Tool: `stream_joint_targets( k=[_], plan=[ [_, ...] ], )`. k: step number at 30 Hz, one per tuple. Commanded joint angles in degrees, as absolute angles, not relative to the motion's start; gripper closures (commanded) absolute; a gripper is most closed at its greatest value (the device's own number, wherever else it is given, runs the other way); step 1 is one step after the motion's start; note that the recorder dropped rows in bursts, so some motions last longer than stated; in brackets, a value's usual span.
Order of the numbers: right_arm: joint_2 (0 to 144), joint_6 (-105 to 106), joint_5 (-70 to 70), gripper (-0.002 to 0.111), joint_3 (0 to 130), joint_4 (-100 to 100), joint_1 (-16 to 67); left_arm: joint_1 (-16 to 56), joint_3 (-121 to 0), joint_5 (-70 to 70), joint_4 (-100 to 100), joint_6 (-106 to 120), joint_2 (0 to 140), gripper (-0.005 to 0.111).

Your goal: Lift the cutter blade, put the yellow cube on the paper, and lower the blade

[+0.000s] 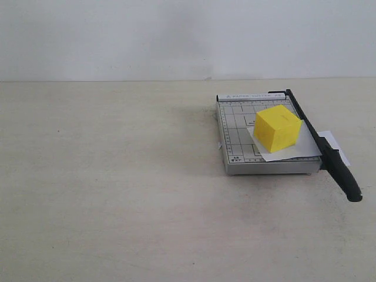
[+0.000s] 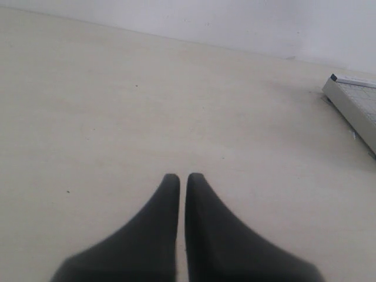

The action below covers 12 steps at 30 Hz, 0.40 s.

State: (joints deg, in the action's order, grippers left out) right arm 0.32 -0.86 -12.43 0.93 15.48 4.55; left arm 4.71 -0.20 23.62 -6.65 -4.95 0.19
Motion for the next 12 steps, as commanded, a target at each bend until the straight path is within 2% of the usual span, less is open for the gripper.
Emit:
stream_joint_targets(
  k=[1,12],
  plan=[
    [0.0,-1.0,-12.2,0.108,0.7,14.9,4.6,5.2,0.0,23.6,-7.1,-4.7,0.0,0.102],
    [0.0,-1.0,-11.8,0.108,0.7,14.9,4.6,5.2,0.0,23.6,-7.1,-4.7,0.0,0.102]
  ],
)
